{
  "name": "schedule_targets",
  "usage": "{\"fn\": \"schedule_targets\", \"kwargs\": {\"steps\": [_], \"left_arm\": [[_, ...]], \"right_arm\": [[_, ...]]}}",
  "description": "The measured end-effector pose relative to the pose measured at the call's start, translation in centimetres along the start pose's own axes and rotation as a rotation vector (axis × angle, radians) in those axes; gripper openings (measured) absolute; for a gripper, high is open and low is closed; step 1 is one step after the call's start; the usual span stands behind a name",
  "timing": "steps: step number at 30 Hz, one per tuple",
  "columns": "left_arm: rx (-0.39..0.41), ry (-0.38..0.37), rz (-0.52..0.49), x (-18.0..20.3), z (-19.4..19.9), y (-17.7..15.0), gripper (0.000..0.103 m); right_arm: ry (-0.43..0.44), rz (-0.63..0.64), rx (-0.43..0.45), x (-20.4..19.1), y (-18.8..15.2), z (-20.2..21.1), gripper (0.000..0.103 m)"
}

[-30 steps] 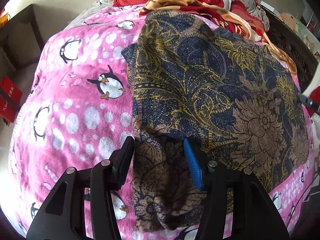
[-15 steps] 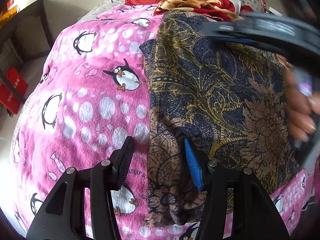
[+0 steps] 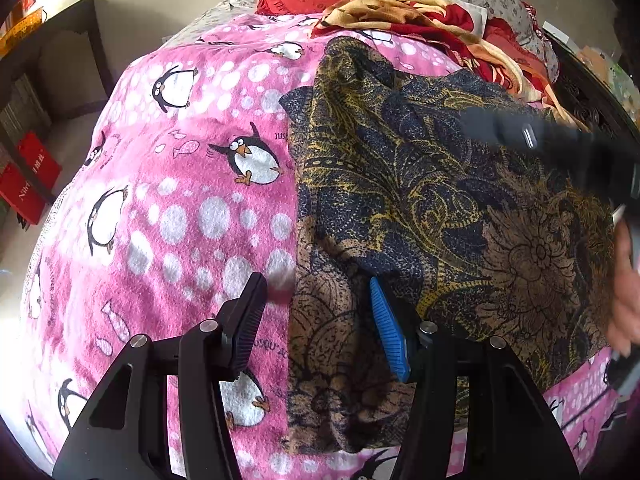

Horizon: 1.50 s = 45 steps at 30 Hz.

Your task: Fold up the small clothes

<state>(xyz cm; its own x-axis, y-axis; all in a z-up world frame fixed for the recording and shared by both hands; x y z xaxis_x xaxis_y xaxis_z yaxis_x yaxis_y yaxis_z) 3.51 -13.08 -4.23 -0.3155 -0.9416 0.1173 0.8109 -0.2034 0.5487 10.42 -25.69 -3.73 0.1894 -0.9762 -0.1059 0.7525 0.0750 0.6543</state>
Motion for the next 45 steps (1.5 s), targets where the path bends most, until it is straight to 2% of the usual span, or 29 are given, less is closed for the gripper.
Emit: {"fn": "schedule_targets", "kwargs": {"steps": [2,4,5,7,11,14,18,21,23,25,29,35,38,40,41,42,44,45], "left_arm": [[0.015,-0.006,0.002,0.3,0.7,0.0,0.053],[0.032,0.011,-0.007,0.4,1.3,-0.1,0.053],[0.030,0.019,-0.013,0.5,1.6,-0.3,0.053],[0.029,0.029,-0.013,0.5,2.3,-0.5,0.053],[0.037,0.061,-0.001,-0.4,3.0,-1.1,0.053],[0.033,0.066,0.008,-0.9,3.1,-1.3,0.053],[0.044,0.079,0.016,-1.6,3.6,-1.7,0.053],[0.036,0.039,0.060,-2.2,3.7,-2.2,0.053],[0.035,-0.012,0.107,-2.6,3.6,-2.7,0.053],[0.029,-0.026,0.129,-2.8,3.3,-3.0,0.053],[0.022,-0.035,0.141,-2.8,2.8,-3.6,0.053],[0.015,-0.054,0.139,-2.4,2.3,-3.6,0.053],[0.014,-0.060,0.137,-2.2,2.1,-3.7,0.053],[0.015,-0.062,0.139,-2.2,2.0,-3.7,0.053],[0.013,-0.063,0.139,-2.1,1.9,-3.7,0.055],[0.009,-0.067,0.138,-2.0,1.7,-3.6,0.057],[0.006,-0.072,0.129,-1.6,1.6,-3.5,0.062],[0.009,-0.064,0.122,-1.6,1.4,-3.3,0.062]], "right_arm": [[-0.050,0.000,-0.037,0.7,-0.9,0.9,0.059],[-0.054,-0.003,0.019,1.1,-1.0,3.1,0.062],[-0.060,-0.014,0.032,1.5,-1.0,3.6,0.068],[-0.094,-0.053,-0.022,2.5,-1.7,3.5,0.069],[-0.073,-0.085,0.041,2.5,-1.4,4.9,0.071],[-0.104,-0.079,-0.045,2.2,-2.7,3.7,0.071],[-0.077,-0.054,-0.020,0.6,-2.4,4.0,0.072],[-0.060,-0.093,-0.052,0.1,-2.2,2.9,0.072],[-0.018,-0.123,-0.062,-0.6,-1.9,2.0,0.075],[0.004,-0.148,-0.073,-1.1,-1.4,0.9,0.081],[0.039,-0.159,-0.113,-2.8,0.2,-2.4,0.082],[0.008,-0.086,-0.170,-5.3,2.5,-7.1,0.083],[-0.020,-0.039,-0.222,-6.6,2.5,-9.8,0.089],[-0.055,-0.018,-0.253,-6.5,2.0,-11.1,0.089],[-0.073,-0.011,-0.254,-6.2,1.8,-11.5,0.082],[-0.093,-0.015,-0.226,-5.8,1.9,-11.4,0.065],[-0.127,-0.024,-0.185,-4.8,2.0,-10.8,0.043],[-0.113,-0.031,-0.180,-4.4,2.0,-10.5,0.032]]}}
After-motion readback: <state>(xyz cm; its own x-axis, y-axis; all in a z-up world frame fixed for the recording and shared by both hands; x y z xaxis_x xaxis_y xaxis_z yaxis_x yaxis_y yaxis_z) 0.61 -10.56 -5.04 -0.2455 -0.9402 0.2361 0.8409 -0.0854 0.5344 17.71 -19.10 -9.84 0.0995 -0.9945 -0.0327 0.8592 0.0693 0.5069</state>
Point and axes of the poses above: each gripper's, at about its wrist camera, not at the fingertips, and z roughly against the way its jaws point, x to its right, y to its top, the point moved 8 cm from there along -z, roughly the way its jaws point, and after that the axes turned 4 degrees about x, right-handed, at the moved point
